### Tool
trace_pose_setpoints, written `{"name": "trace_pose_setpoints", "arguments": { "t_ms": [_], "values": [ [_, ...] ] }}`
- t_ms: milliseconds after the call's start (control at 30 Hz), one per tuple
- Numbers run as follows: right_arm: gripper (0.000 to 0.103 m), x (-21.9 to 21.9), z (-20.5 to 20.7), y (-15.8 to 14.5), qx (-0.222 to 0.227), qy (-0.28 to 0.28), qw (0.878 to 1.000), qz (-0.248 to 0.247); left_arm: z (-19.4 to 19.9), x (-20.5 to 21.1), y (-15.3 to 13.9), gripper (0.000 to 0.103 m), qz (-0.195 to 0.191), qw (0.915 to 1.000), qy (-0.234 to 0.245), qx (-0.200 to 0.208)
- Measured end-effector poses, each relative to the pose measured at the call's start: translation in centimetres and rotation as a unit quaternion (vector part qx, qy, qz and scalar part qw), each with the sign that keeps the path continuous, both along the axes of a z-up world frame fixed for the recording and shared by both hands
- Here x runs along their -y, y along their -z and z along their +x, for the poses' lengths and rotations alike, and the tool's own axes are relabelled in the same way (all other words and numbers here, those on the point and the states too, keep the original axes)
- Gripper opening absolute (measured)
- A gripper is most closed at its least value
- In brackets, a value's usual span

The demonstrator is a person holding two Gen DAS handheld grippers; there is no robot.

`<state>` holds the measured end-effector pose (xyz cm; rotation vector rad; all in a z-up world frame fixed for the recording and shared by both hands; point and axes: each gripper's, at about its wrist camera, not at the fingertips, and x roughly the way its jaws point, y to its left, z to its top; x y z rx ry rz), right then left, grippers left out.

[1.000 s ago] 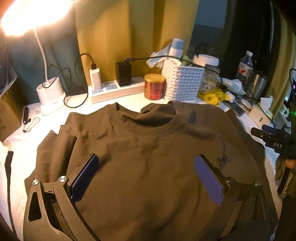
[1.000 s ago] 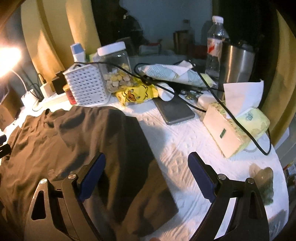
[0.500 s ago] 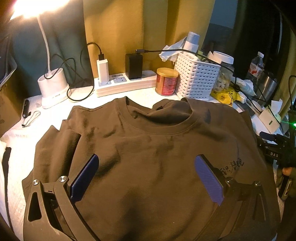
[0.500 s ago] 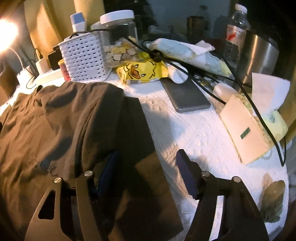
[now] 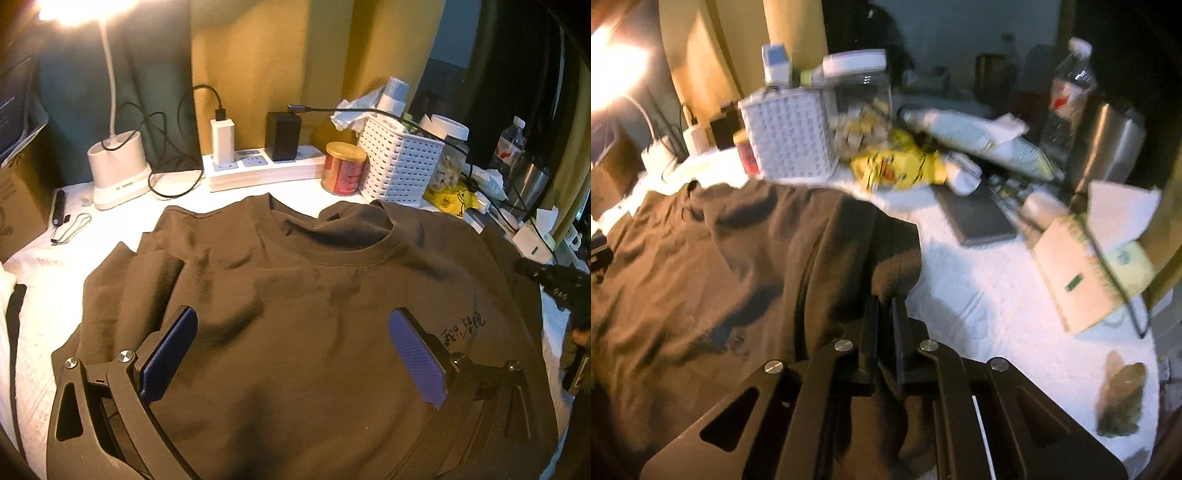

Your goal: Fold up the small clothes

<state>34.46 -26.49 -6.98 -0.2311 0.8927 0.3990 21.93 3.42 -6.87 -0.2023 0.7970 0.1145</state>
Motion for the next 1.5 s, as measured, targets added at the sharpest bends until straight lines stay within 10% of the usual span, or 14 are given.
{"name": "trace_pose_setpoints", "arguments": {
  "t_ms": [433, 900, 1033, 1500],
  "values": [
    [0.008, -4.3, -4.1, -5.5, 0.053, -0.038, 0.998, 0.019, -3.3, -2.8, -0.8, 0.102, -0.015, 0.9996, -0.007, 0.021],
    [0.008, -11.1, -7.6, 0.5, 0.007, -0.131, 0.991, -0.02, -6.6, -5.1, -0.7, 0.102, -0.022, 0.9994, -0.017, 0.02],
    [0.043, -11.2, -8.9, 0.7, -0.012, -0.15, 0.989, -0.012, -6.9, -4.7, -0.9, 0.102, -0.023, 0.9995, -0.013, 0.02],
    [0.051, -4.2, -9.6, 0.8, -0.032, -0.086, 0.996, 0.02, -7.5, -1.3, -1.6, 0.102, -0.001, 0.9998, 0.012, 0.015]
  ]
}}
